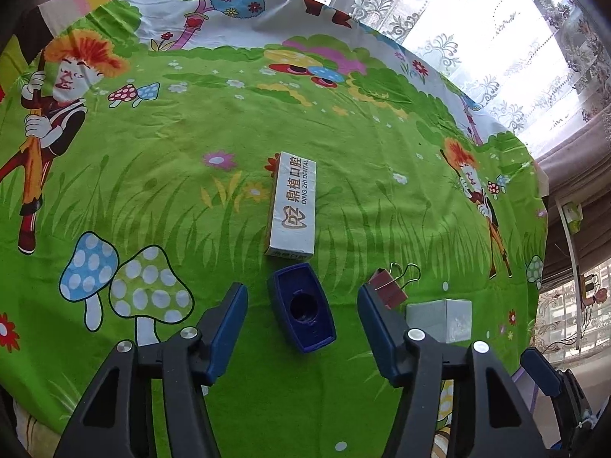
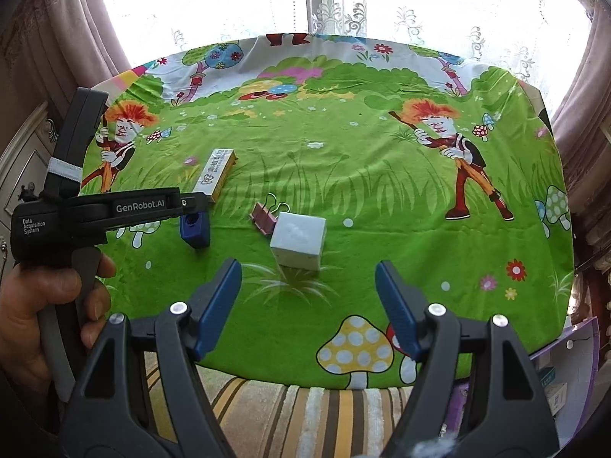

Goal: Organize rigid objects
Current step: 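Grasp the blue sharpener with the left gripper while the right grasps the white cube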

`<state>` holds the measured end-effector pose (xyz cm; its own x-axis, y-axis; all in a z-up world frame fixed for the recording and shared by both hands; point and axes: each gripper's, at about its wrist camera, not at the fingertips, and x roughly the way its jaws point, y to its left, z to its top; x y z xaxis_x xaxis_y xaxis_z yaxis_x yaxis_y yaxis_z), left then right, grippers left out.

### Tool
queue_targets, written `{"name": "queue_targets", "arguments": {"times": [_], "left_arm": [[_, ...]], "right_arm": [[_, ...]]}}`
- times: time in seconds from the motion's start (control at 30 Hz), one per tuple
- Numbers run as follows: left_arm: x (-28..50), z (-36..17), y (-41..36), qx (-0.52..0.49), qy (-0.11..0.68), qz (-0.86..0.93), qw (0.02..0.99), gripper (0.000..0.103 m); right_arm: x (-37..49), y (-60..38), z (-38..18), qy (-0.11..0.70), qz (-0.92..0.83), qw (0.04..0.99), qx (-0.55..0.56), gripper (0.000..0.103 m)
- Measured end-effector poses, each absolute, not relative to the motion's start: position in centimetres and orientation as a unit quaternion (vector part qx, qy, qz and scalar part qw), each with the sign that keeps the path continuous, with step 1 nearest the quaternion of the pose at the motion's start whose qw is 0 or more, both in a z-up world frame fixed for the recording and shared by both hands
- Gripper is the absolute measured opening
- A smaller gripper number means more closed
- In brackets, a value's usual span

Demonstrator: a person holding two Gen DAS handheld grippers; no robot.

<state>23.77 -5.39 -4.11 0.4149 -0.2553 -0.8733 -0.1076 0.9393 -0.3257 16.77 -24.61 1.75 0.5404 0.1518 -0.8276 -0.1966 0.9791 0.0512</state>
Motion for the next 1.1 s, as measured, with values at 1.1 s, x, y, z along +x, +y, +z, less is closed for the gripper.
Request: {"name": "queue_targets", "arguments": {"times": [1.1], "left_arm": [[21.7,-4.1,-7.1,-0.120,0.492,-0.070,0.859,0.028]], "right_arm": [[21.2,-22.7,-3.5,0.498,0.090,0.862,-0.029,0.044]]}}
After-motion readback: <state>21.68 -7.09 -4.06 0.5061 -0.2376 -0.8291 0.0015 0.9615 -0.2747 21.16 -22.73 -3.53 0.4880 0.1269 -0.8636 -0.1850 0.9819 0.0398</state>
